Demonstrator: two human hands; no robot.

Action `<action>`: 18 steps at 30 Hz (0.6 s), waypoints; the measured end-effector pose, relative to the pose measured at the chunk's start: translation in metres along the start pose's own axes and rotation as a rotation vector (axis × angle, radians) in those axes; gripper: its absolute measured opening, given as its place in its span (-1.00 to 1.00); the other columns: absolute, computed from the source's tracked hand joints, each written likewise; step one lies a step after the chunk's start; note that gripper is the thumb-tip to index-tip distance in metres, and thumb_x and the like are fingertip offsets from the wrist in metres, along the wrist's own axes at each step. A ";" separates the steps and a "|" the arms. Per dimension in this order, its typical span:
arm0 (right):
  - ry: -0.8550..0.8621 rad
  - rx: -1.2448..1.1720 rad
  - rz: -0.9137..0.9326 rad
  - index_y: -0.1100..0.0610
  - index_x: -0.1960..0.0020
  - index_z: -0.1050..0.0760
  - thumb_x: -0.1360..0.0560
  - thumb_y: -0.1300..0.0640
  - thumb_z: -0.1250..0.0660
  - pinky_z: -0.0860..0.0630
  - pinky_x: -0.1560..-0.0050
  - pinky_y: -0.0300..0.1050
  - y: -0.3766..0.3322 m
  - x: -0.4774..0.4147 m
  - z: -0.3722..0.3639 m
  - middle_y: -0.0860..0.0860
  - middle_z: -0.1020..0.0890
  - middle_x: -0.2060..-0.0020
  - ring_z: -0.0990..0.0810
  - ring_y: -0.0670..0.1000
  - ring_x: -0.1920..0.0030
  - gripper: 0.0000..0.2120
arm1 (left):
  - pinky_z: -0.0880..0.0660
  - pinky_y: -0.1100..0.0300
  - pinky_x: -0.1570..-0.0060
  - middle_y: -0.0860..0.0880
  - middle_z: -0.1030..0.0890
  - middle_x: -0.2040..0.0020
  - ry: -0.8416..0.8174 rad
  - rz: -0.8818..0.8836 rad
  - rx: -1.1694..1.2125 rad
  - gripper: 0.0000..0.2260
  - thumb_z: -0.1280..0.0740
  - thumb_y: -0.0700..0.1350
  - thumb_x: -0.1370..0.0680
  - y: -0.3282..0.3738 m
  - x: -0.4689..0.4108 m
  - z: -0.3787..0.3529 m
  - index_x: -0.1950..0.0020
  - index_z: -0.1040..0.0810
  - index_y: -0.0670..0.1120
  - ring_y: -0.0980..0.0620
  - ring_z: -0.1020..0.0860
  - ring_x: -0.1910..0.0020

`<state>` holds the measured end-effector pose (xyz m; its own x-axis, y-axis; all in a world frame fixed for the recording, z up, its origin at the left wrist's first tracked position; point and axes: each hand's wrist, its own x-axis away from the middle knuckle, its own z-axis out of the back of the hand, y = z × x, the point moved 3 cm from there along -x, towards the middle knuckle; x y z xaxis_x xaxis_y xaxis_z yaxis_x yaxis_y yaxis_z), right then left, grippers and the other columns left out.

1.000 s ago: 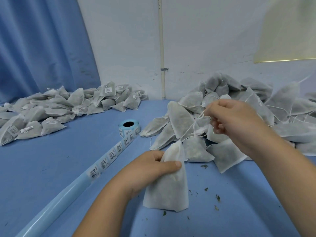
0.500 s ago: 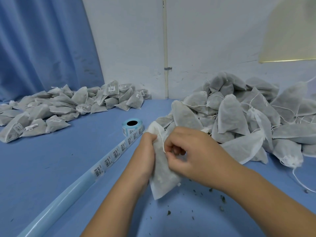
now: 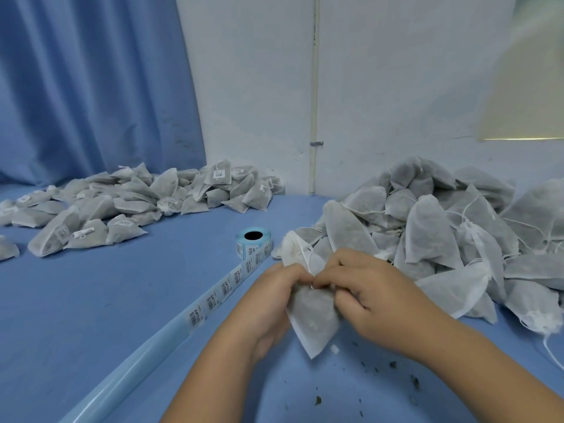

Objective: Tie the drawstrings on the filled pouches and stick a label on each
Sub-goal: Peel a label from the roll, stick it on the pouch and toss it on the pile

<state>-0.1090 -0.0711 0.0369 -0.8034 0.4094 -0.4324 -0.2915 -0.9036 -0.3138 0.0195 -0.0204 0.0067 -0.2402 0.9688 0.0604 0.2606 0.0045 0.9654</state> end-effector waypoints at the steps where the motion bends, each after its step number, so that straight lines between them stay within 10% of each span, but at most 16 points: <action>1: 0.033 -0.053 -0.007 0.01 -0.09 -0.63 -0.47 0.30 -0.22 -0.44 -0.01 -0.17 -0.001 0.000 0.002 -0.12 -0.55 0.07 -0.49 -0.16 0.04 -0.66 | -0.46 0.06 0.05 -0.20 -0.60 0.10 0.033 -0.031 -0.049 -0.72 -0.26 -0.25 -0.36 0.005 0.003 0.001 -0.03 -0.57 -0.26 -0.11 -0.56 0.07; 7: 0.215 -0.300 -0.013 0.08 0.00 -0.67 -0.38 0.31 -0.12 -0.38 0.07 -0.44 -0.036 0.010 -0.002 -0.18 -0.61 0.16 -0.54 -0.21 0.16 -0.60 | -0.28 0.13 0.30 -0.03 -0.40 0.35 0.486 -0.222 -0.181 -0.92 -0.20 -0.13 -0.31 0.038 0.043 0.069 0.24 -0.44 -0.10 0.00 -0.35 0.35; 12: 0.038 -0.375 -0.132 0.05 0.11 -0.69 -0.41 0.38 -0.13 -0.35 0.16 -0.49 -0.064 0.004 -0.061 -0.28 -0.54 0.30 -0.52 -0.33 0.23 -0.59 | -0.55 0.22 0.48 -0.31 -0.63 0.04 0.366 0.009 0.377 -0.73 -0.09 -0.30 -0.35 0.043 0.085 0.148 0.00 -0.44 -0.22 -0.07 -0.53 0.49; 18: 0.168 -0.583 -0.475 -0.10 0.20 -0.55 -0.50 0.33 -0.12 -0.56 0.05 -0.12 -0.073 -0.055 -0.125 -0.11 -0.65 0.16 -0.63 0.00 0.13 -0.62 | -0.49 0.27 0.60 -0.43 -0.58 -0.14 0.314 0.188 0.384 -0.81 -0.10 -0.28 -0.34 0.024 0.091 0.175 0.11 -0.42 -0.18 -0.04 -0.50 0.56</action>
<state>0.0212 -0.0121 -0.0216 -0.5571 0.7926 -0.2478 -0.2272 -0.4325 -0.8726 0.1677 0.1110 -0.0094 -0.4094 0.8413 0.3531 0.6359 -0.0145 0.7717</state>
